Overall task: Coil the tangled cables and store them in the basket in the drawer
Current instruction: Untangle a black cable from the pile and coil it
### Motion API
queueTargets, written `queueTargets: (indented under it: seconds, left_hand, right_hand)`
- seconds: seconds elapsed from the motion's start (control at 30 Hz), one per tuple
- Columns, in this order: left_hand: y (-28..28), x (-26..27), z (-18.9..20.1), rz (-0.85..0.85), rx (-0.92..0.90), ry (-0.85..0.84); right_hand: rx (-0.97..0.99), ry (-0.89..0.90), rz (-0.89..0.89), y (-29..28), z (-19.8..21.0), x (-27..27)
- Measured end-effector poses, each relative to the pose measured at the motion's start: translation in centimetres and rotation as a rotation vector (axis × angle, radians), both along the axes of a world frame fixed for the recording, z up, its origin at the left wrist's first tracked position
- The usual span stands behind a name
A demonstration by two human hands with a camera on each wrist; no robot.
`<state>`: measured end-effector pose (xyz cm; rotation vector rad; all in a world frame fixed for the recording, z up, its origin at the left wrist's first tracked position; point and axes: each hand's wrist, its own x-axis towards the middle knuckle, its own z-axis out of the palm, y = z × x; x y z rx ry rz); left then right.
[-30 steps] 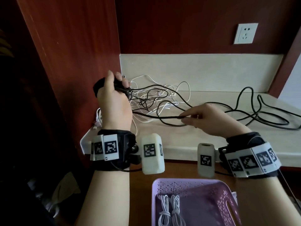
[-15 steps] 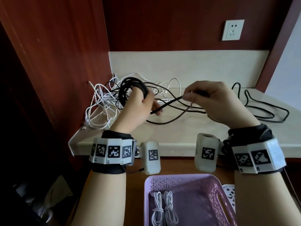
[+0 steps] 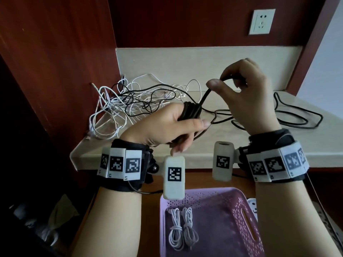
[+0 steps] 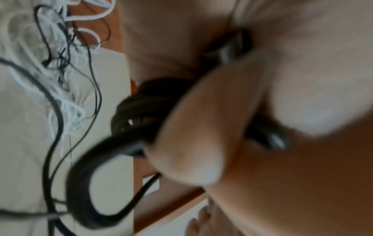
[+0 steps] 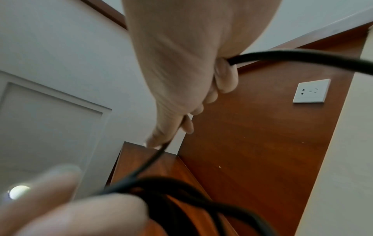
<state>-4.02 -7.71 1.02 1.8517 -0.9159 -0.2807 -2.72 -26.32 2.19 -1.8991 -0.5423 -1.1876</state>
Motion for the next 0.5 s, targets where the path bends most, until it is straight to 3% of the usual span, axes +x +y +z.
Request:
queueTargets:
  seconds: [0.17,0.27,0.37,0.5]
  left_hand:
    - [0.5,0.0,0.4,-0.112,-0.319,0.126]
    - [0.9,0.6,0.3,-0.244,-0.677,0.244]
    - [1.6,1.2,0.7,-0.527,-1.155,0.444]
    - [2.9,2.0,0.6,-0.582,-1.598,0.610]
  right_hand:
    - [-0.009,-0.010,0.079,0.5,-0.5,0.4]
    - [-0.006,0.130,0.147,0.6,-0.8,0.6]
    - [-0.036,0.242,0.145,0.2,-1.4,1.4]
    - [-0.038,0.265,0.133,-0.1,-2.1,2.0]
